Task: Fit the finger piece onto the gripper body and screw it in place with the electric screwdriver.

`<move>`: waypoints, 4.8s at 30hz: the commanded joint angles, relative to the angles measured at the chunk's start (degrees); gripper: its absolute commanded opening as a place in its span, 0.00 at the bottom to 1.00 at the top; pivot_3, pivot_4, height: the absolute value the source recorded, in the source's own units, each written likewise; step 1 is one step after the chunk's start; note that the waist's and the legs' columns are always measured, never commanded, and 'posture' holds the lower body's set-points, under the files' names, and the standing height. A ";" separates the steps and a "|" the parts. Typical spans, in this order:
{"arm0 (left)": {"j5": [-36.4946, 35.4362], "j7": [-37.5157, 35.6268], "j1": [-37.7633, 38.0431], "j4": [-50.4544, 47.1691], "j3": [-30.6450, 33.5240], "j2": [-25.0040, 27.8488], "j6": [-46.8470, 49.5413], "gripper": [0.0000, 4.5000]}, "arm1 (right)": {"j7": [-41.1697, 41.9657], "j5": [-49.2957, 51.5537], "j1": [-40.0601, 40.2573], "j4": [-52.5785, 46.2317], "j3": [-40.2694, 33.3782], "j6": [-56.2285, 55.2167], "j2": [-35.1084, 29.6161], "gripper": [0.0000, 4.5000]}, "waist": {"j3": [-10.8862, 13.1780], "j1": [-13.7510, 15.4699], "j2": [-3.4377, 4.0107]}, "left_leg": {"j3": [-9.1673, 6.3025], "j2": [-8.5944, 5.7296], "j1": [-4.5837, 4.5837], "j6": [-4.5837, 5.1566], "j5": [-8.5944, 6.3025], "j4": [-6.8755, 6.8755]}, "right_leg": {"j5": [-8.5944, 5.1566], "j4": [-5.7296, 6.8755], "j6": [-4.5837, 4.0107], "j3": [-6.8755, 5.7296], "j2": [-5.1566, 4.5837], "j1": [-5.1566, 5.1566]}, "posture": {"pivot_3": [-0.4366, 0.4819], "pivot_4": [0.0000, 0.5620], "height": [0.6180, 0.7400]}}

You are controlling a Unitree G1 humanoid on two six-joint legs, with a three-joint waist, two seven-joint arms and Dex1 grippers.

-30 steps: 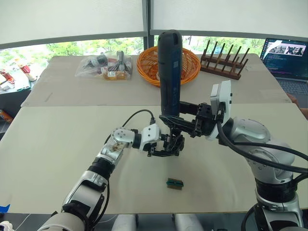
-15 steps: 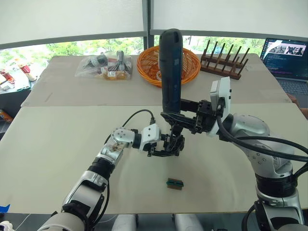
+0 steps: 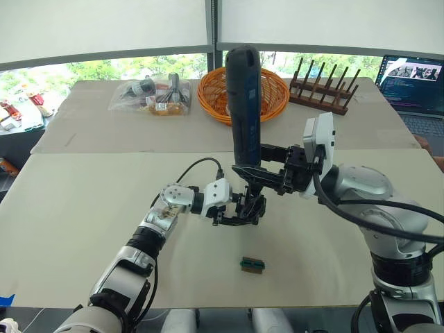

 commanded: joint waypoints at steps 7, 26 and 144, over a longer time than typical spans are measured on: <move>0.13 0.42 -0.31 -1.45 1.06 0.56 -0.24 0.51 | 0.07 0.07 -0.56 -3.79 -1.29 -4.02 1.32 0.43 | 0.00 -0.04 0.00 | 0.00 0.00 0.01 0.00 0.01 0.00 | 0.00 0.01 0.00 0.01 0.00 0.00 | 0.48 0.27 1.00; 0.08 0.35 -0.18 -1.74 0.99 0.56 -0.17 0.51 | -5.79 5.66 -0.64 -3.64 -2.63 1.33 2.34 0.43 | 0.00 -0.01 0.00 | 0.00 0.00 0.00 0.00 0.01 0.00 | 0.00 0.01 0.00 0.01 0.00 0.00 | 0.48 0.27 1.00; 0.22 0.77 -0.57 -1.19 1.17 0.60 -0.50 0.51 | -5.66 2.24 4.64 -1.84 -1.62 -1.74 5.28 0.43 | 0.00 -0.04 0.00 | 0.00 0.00 0.03 0.01 0.02 0.00 | 0.00 0.02 0.00 0.01 0.00 0.03 | 0.48 0.27 1.00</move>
